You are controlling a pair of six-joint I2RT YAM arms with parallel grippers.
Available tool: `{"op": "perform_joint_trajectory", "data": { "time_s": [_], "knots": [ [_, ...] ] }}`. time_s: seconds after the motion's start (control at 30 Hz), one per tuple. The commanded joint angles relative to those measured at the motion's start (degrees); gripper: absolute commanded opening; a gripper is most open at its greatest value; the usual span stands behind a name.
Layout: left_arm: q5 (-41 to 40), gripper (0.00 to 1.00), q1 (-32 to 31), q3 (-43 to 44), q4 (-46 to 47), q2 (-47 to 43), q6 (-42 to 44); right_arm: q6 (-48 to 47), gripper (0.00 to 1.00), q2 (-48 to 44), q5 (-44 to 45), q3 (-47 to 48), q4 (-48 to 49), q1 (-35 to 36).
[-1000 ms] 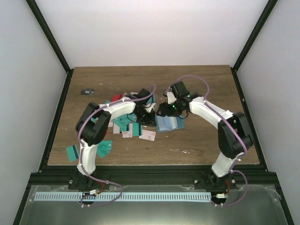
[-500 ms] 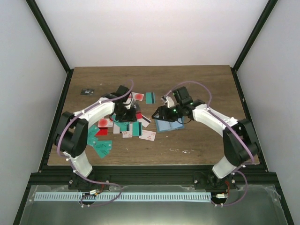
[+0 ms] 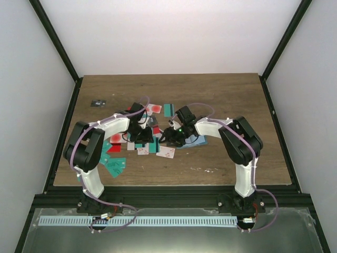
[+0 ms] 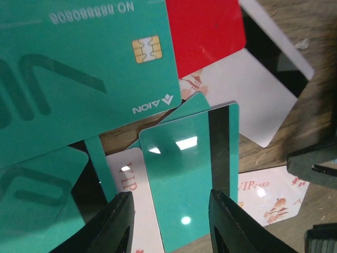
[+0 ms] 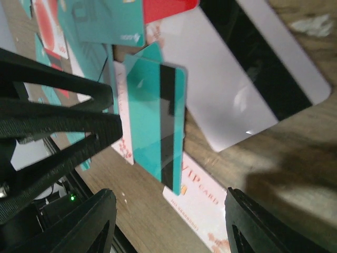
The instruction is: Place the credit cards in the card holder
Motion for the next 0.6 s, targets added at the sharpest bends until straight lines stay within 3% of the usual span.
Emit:
{"op": "perform_joint_trajectory", "data": {
  "time_s": [0.0, 0.27, 0.57],
  "knots": [
    [3.17, 0.42, -0.06, -1.81, 3.51, 2.40, 0.47, 2.73, 0.59, 2.39, -1.08, 2.64, 2.09, 0.25],
    [5.68, 0.41, -2.89, -3.64, 5.02, 5.02, 2.13, 0.70, 0.58, 4.08, -0.61, 0.05, -1.29, 1.05],
    [7.44, 0.42, -5.59, -11.97, 9.18, 0.57, -0.53, -1.19, 0.59, -1.00, 0.12, -8.20, -2.89, 1.32]
  ]
}}
